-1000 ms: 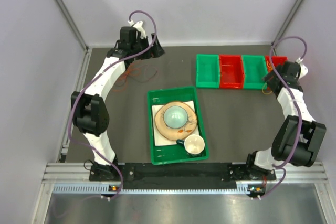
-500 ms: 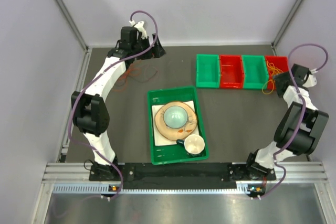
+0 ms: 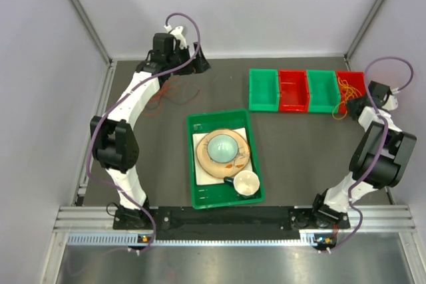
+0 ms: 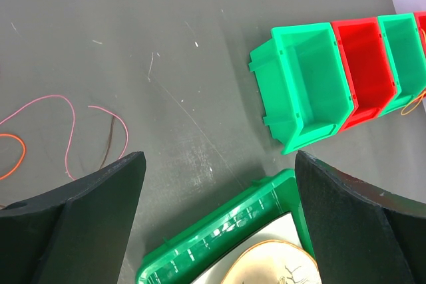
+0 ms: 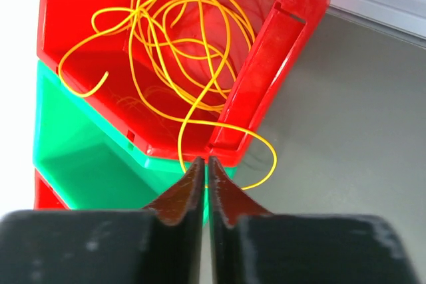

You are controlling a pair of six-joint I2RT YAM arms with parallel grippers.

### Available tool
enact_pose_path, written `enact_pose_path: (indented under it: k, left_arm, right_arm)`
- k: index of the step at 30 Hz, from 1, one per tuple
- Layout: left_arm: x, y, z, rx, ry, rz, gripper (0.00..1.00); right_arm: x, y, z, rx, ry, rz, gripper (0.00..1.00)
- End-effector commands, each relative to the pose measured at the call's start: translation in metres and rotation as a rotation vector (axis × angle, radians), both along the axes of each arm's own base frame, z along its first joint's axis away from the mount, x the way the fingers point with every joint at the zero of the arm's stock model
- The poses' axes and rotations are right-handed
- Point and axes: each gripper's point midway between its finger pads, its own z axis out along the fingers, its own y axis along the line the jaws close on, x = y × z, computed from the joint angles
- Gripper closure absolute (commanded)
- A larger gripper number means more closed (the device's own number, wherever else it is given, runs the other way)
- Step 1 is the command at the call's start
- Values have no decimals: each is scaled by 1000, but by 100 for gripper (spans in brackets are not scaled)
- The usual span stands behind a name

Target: Untangle the cables

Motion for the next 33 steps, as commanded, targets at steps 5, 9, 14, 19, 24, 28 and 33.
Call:
enact_pose_path:
  k: [5,9,14,19,24,28,33]
  left_arm:
    - [6,-4,19,-4,-60,-17,1]
    - [7,-5,17,-7,-56,-21,1]
    - [6,-7,18,-12,-55,-25,1]
    - [6,-6,18,-5,-56,-25,1]
    - [8,-7,15,-7,-49,-26,1]
    - [7,-8,15,-6,-49,-29,1]
    - [7,-7,17,1,-54,-26,1]
  right_arm:
    - [15,-18,47,-100,-91,-5,100]
    - [18,-17,40,-86,-81,5,44]
    - [31,-18,31,-52,-80,13,51]
    - [39,-21,23,-41,-74,13,65]
    - [41,-22,15,-34,-57,14,64]
    - [43,-23,14,-37,-63,14,85]
    - [43,-24,29,-57,-87,12,100]
